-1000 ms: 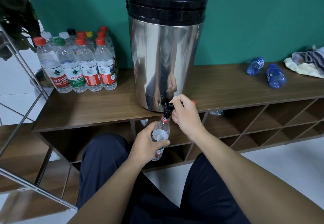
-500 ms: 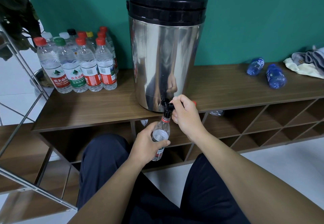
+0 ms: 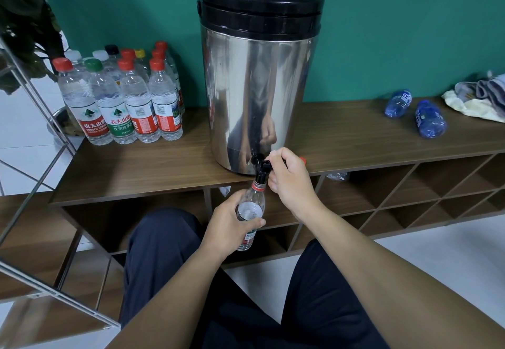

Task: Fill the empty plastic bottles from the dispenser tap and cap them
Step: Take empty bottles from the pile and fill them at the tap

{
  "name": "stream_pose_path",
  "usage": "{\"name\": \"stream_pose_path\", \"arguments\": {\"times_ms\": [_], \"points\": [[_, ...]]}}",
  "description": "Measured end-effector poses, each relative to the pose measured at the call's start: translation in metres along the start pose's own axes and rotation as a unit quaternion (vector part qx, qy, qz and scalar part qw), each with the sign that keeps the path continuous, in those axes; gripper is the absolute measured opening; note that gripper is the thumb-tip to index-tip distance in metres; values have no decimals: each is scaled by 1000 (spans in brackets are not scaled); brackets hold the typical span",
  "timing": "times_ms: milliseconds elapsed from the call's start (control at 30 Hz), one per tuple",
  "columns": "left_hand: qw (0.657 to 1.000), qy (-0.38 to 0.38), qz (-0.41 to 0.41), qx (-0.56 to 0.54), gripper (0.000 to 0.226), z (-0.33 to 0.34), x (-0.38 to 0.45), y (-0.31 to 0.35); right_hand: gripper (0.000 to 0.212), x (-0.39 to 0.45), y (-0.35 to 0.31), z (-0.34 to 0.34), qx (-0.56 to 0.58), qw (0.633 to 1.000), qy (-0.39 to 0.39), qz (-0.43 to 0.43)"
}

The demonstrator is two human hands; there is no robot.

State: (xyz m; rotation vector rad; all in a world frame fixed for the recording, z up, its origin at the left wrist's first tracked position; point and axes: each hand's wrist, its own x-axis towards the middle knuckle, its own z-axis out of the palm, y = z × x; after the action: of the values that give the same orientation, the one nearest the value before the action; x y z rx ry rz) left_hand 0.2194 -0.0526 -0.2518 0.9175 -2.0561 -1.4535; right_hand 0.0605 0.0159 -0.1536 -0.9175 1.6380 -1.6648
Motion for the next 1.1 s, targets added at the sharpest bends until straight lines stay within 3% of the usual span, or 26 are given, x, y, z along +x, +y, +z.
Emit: {"name": "stream_pose_path", "arguments": {"times_ms": [367, 1100], "points": [[1000, -4, -3, -11, 72, 0, 0, 0, 36, 0, 0, -1, -13, 1000, 2, -6], [1000, 2, -7, -12, 70, 1, 1, -1, 26, -1, -1, 0, -13, 1000, 4, 1]]}}
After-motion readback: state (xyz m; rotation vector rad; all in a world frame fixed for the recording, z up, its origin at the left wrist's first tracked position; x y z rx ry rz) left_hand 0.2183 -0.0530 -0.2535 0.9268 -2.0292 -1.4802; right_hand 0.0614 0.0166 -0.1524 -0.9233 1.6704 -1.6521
